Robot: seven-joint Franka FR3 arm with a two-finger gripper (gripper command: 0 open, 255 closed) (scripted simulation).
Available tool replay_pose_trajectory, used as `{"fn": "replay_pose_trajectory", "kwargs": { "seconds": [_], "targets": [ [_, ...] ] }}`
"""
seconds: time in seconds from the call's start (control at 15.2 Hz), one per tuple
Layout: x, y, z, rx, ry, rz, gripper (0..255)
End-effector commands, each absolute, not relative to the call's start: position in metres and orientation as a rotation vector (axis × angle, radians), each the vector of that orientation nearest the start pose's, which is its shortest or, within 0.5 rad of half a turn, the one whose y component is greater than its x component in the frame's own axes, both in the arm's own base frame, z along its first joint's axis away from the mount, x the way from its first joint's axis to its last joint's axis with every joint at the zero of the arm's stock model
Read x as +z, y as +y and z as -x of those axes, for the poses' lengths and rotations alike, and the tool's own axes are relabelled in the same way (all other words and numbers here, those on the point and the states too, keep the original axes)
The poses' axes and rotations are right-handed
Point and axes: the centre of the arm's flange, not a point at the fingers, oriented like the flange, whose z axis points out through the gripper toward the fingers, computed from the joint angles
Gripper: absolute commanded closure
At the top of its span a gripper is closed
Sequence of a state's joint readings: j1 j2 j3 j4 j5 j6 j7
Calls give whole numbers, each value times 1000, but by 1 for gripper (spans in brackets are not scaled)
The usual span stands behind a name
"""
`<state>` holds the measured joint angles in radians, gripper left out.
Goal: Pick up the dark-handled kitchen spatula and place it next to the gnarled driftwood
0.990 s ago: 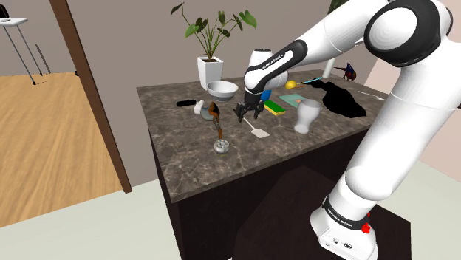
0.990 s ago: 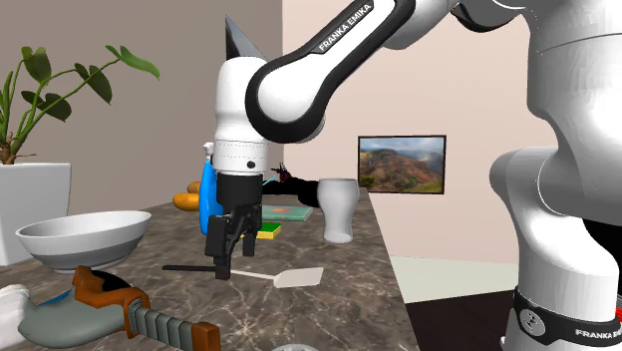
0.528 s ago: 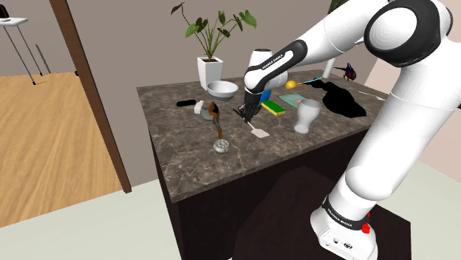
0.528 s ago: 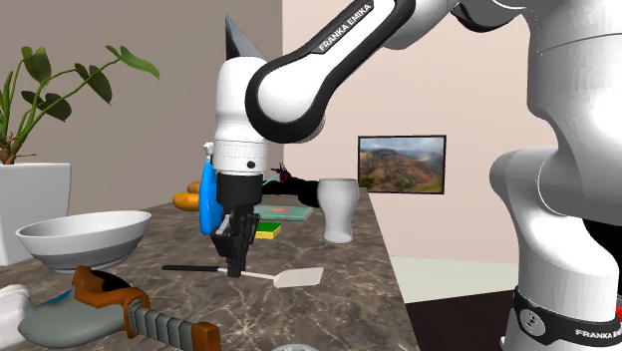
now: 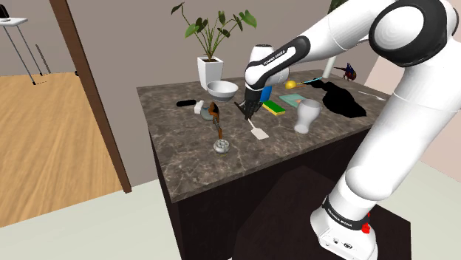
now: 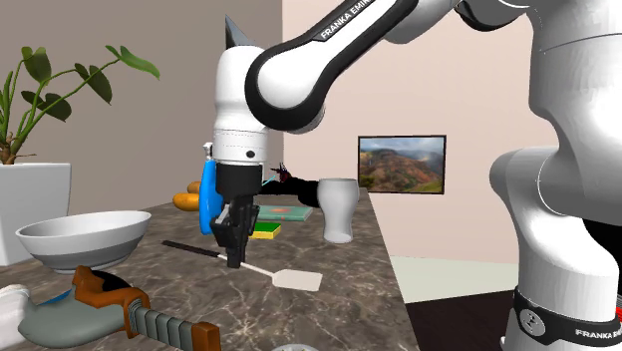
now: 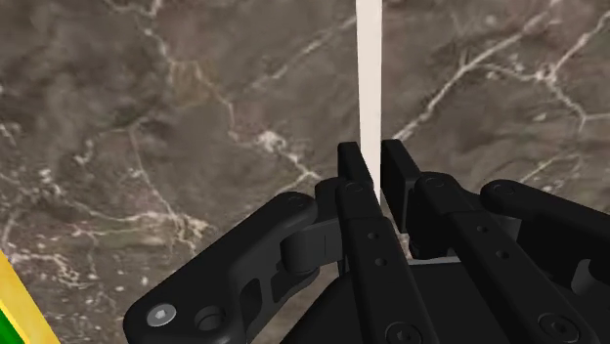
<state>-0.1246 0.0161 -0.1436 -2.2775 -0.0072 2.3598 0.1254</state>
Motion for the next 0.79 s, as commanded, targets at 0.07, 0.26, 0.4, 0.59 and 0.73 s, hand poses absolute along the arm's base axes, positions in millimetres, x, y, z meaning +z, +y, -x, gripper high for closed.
{"fn": "replay_pose_trajectory", "kwargs": {
  "seconds": [0.07,0.26,0.4,0.59,0.73],
  "targets": [
    [370,-139,-506,-103,609,3093,255],
    [386,-139,-506,-103,609,3093,255],
    [397,-139,-506,-103,609,3093,255],
    [412,-139,-506,-103,609,3093,255],
    [423,-139,-506,-103,609,3093,255]
  ]
}}
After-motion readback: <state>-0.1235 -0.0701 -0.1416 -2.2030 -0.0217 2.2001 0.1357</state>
